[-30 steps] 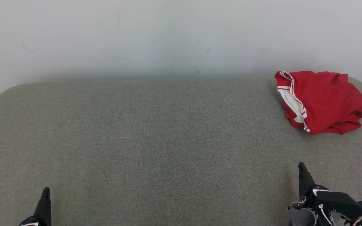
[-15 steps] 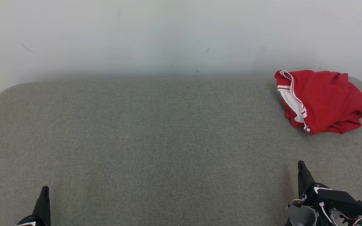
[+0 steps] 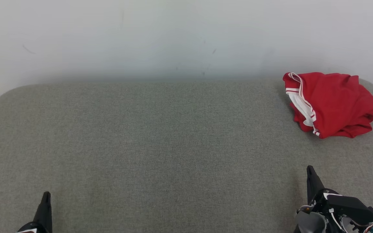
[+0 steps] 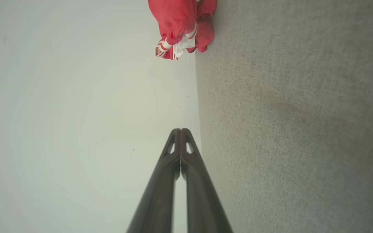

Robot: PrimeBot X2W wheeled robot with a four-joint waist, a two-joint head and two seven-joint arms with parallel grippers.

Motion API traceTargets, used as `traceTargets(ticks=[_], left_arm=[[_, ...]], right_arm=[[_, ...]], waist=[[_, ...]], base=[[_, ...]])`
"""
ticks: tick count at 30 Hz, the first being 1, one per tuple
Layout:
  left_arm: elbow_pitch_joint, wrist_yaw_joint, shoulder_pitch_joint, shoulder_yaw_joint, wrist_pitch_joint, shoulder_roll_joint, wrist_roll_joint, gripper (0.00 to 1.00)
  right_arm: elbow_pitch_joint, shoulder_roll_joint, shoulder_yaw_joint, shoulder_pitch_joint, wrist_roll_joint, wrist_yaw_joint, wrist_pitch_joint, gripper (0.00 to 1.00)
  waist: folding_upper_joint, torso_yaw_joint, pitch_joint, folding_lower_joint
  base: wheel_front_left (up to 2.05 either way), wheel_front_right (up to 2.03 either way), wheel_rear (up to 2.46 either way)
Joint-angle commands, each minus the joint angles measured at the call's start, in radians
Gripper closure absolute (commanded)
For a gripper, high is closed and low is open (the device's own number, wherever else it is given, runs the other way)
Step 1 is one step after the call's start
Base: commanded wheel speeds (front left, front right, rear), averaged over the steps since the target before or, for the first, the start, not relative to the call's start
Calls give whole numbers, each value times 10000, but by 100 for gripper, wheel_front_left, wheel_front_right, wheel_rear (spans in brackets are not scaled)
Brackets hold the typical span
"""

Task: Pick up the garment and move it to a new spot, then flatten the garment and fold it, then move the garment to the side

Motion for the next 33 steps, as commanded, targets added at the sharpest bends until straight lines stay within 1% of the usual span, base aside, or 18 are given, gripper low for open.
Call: traceTargets(ticks=[1,33], left_arm=[[22,-24,-75,35,51,3,-12,100],[20,-24,-73,33,50,4,-13,100]], right_arm=[[1,22,8,-3,75,-3,0,100],[0,23,16,-3,82,-3,-7,100]], waist=[[0,0,0,0],[0,0,0,0]], base=[[0,0,0],[0,0,0]])
